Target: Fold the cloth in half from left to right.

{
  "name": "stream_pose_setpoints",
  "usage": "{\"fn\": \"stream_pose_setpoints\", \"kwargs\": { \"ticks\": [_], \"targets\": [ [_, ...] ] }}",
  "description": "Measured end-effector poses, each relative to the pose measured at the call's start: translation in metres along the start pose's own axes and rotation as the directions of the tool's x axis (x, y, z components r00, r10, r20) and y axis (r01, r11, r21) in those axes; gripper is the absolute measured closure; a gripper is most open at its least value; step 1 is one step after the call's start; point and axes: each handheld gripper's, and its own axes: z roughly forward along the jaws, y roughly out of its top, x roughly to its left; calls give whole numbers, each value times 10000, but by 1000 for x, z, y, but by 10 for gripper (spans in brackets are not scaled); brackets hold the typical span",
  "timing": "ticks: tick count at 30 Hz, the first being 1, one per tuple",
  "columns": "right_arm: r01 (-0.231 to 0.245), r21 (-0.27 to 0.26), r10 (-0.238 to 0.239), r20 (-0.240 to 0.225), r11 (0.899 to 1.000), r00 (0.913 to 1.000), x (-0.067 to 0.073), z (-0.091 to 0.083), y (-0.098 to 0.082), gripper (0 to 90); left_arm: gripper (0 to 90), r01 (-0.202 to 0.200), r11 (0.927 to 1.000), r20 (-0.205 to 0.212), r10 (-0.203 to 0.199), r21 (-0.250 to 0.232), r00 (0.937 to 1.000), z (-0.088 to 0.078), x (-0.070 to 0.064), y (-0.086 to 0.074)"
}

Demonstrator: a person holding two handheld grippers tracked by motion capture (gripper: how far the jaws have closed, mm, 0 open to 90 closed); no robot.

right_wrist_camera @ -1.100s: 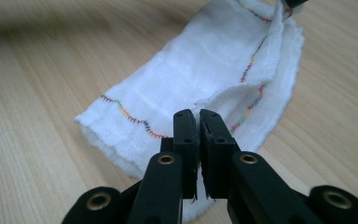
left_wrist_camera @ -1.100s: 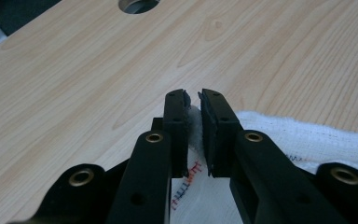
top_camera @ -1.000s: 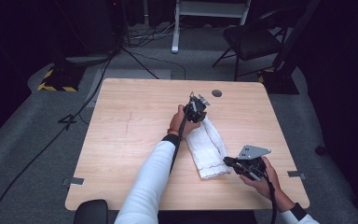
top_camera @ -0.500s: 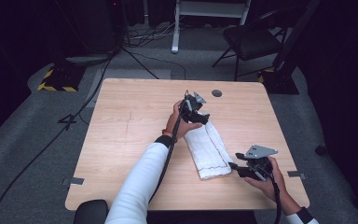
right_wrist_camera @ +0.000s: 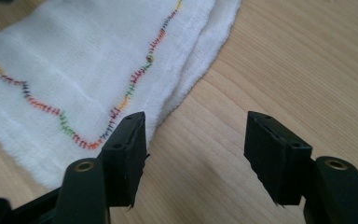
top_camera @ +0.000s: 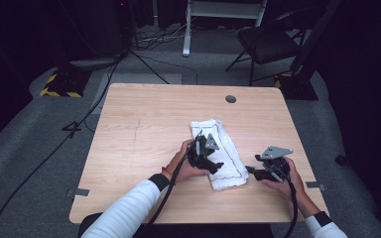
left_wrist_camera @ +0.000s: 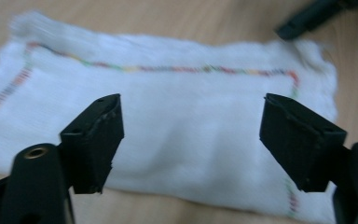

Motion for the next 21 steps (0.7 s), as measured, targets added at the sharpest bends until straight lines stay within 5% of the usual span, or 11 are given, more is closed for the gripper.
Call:
{"fn": "stream_pose_setpoints", "kwargs": {
  "ticks": [6,15,21],
  "targets": [
    [56,295,-57,37,9995,10000,2,10,-2,385,256,-266,9983,375,246,516,9990,13,-21,-11],
    [514,224,-508,-258,9984,9984,11,12,-3,388,258,-170,9977,649,127,663,9978,13,-17,-25],
    [922,130,-915,-480,9957,9947,31,11,-1,395,259,-80,9975,701,31,704,9975,-1,-15,-40]
  ]
}}
